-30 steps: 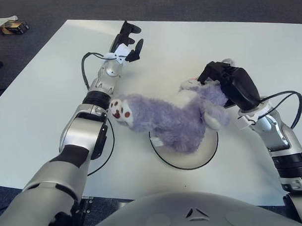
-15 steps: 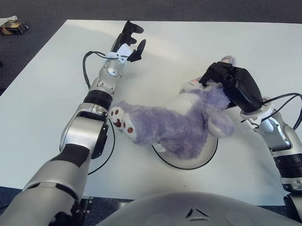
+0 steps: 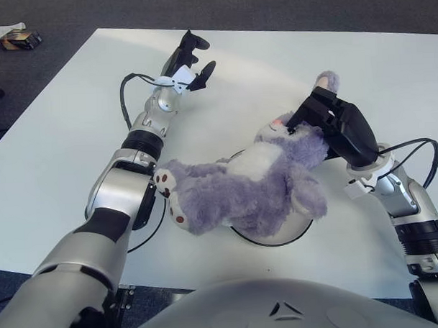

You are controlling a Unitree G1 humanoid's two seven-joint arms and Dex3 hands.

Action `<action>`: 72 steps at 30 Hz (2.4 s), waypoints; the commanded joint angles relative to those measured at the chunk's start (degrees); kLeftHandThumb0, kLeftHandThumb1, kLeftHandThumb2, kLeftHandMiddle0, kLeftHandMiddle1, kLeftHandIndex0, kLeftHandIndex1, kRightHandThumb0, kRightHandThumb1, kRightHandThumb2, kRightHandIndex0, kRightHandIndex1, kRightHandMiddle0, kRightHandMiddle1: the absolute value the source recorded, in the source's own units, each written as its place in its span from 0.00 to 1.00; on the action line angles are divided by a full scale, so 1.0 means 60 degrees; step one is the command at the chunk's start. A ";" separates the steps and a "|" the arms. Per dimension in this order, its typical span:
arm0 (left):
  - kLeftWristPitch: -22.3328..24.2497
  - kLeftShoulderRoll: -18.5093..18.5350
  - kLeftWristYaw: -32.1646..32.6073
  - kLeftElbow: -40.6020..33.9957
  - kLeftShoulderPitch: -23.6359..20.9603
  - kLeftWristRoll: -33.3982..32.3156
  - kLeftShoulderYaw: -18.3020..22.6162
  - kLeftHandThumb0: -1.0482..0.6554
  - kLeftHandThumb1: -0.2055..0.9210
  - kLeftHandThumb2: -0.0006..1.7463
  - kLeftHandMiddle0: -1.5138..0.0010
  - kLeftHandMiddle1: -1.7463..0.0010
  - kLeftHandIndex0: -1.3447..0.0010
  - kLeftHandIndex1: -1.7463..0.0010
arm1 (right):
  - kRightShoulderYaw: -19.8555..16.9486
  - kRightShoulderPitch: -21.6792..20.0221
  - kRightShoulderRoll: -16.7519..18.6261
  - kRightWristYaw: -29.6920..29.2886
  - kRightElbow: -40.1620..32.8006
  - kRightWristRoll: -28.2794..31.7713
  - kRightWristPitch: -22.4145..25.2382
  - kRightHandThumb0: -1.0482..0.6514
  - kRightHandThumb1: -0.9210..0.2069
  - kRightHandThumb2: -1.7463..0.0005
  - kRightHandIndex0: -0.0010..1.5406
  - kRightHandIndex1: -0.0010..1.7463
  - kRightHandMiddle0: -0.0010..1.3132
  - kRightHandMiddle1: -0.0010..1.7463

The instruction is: Put the doll into the plate.

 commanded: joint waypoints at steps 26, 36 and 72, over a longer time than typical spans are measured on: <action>-0.0001 -0.0031 0.0416 0.0017 -0.0327 0.0487 -0.0199 0.35 0.84 0.46 0.97 0.42 1.00 0.41 | -0.0328 0.1258 -0.2021 0.6100 -0.5637 0.6327 0.8977 0.24 0.01 0.48 0.00 0.00 0.00 0.17; 0.0045 -0.0039 0.0485 0.0133 -0.0338 0.0590 -0.0257 0.45 0.61 0.63 0.99 0.45 1.00 0.39 | -0.1107 0.1238 -0.2073 0.5026 -0.3704 0.3467 0.3719 0.71 0.30 0.26 0.02 0.01 0.00 0.44; -0.0152 0.0016 0.0338 0.0490 -0.0477 0.0513 -0.0228 0.44 0.61 0.63 0.98 0.35 1.00 0.32 | -0.2345 -0.0022 -0.0616 0.2876 -0.1060 0.2899 0.3130 0.71 0.62 0.21 0.09 0.03 0.00 0.63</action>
